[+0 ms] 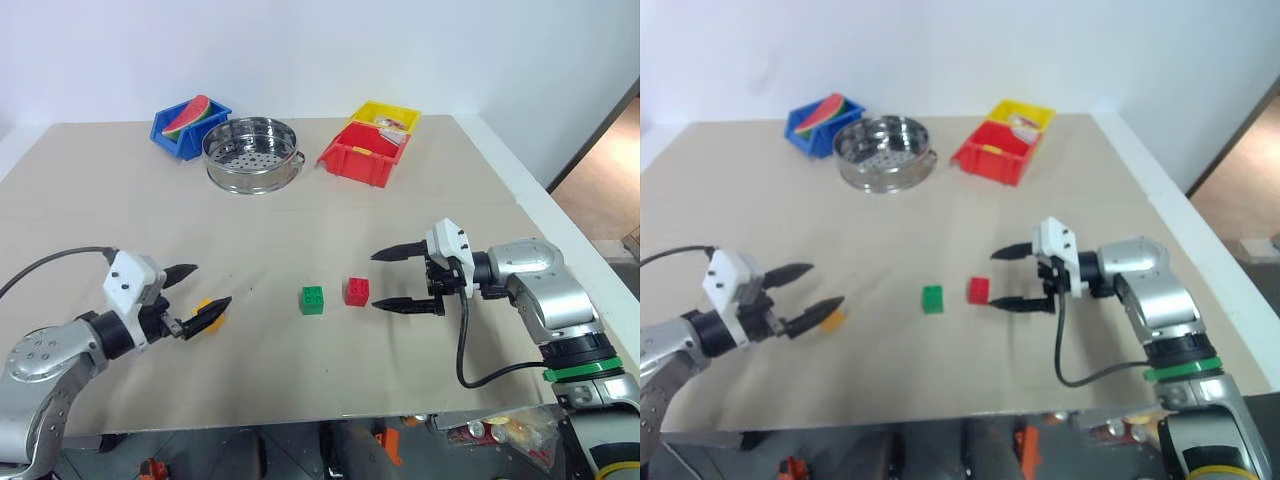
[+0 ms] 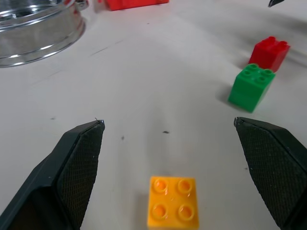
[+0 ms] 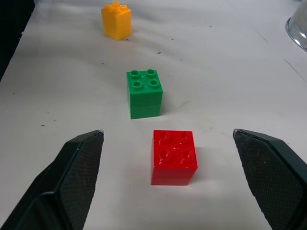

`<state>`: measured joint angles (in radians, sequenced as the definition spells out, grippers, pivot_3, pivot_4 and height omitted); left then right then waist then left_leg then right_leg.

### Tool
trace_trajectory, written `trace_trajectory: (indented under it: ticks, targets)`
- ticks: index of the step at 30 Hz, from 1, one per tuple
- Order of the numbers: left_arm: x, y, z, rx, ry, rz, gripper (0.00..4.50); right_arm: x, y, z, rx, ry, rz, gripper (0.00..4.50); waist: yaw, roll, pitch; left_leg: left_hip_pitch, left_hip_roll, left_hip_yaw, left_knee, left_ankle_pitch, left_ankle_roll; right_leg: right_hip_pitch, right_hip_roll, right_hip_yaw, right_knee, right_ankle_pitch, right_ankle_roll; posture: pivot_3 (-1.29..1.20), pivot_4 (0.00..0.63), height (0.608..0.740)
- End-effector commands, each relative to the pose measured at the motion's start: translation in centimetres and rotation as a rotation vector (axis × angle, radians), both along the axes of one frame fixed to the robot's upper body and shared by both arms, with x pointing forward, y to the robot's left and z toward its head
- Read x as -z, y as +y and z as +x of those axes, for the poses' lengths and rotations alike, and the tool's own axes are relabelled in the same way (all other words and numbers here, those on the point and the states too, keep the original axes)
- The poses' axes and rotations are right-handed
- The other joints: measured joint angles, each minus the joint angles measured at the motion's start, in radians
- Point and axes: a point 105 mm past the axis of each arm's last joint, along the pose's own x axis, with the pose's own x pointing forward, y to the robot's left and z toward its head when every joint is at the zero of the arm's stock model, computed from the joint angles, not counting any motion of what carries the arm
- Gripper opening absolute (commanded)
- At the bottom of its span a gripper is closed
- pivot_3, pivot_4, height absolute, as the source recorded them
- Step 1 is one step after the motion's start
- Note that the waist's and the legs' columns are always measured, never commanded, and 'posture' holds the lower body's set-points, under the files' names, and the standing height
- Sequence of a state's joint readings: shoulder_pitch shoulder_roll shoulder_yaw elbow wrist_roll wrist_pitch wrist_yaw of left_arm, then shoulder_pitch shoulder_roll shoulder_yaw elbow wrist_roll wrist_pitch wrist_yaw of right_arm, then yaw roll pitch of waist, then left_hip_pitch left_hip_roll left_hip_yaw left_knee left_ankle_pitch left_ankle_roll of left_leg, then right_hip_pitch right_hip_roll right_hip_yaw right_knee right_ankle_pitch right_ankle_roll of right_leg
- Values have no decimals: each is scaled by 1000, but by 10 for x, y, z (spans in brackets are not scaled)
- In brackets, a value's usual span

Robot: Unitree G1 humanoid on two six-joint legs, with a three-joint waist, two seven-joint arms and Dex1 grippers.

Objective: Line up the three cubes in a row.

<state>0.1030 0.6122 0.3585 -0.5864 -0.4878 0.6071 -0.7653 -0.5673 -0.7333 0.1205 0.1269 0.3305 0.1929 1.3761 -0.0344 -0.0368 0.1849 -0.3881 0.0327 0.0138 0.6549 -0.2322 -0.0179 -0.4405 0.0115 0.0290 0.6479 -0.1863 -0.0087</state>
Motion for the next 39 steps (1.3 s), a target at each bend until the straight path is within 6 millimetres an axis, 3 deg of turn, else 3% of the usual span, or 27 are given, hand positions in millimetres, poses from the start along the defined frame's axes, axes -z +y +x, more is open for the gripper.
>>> trace_trajectory:
  ticks: [1, 18, 24, 28, 35, 39]
  targets:
    - [3, 4, -2, 1, -7, 41, 4474, -8, -1, 0, -19, -35, -11, 4500, 0, 0, 0, 0, 0, 0, 0, 0, 0, 0, 0, 0, 0, 0, 0, 0, 150, 740]
    - [41, 0, 7, 57, 138, 96, 4474, -10, -6, -3, 0, -40, -29, 4500, 0, 0, 0, -1, 0, 0, 0, 0, 0, -1, 0, 0, 0, 0, -1, 0, 150, 740]
    - [49, -1, 5, 57, 188, 96, 2749, -13, -3, -6, -4, -37, -5, 4500, 0, 0, 0, -1, 1, 0, -1, 0, 0, -1, 0, 0, 0, 0, -1, 0, 150, 740]
    - [49, -2, 5, 67, 177, 105, 1336, -22, 3, -9, -13, -9, 69, 4500, -1, 0, 0, -1, 1, 0, -1, 0, 0, -1, 0, 0, 0, 0, -1, 0, 150, 740]
    - [42, -10, 4, 152, 98, 178, 1353, -31, 10, -10, -41, -16, 95, 4500, 0, 0, 0, -1, 0, 0, -1, 0, 0, -1, 0, 0, 0, 0, -1, 0, 150, 740]
    - [29, -23, 5, 339, 47, 243, 1353, -32, 10, -8, -47, -26, 78, 4500, 0, 0, 0, -1, 0, 0, -1, 0, 0, -1, 0, -1, 0, 0, -1, 0, 150, 740]
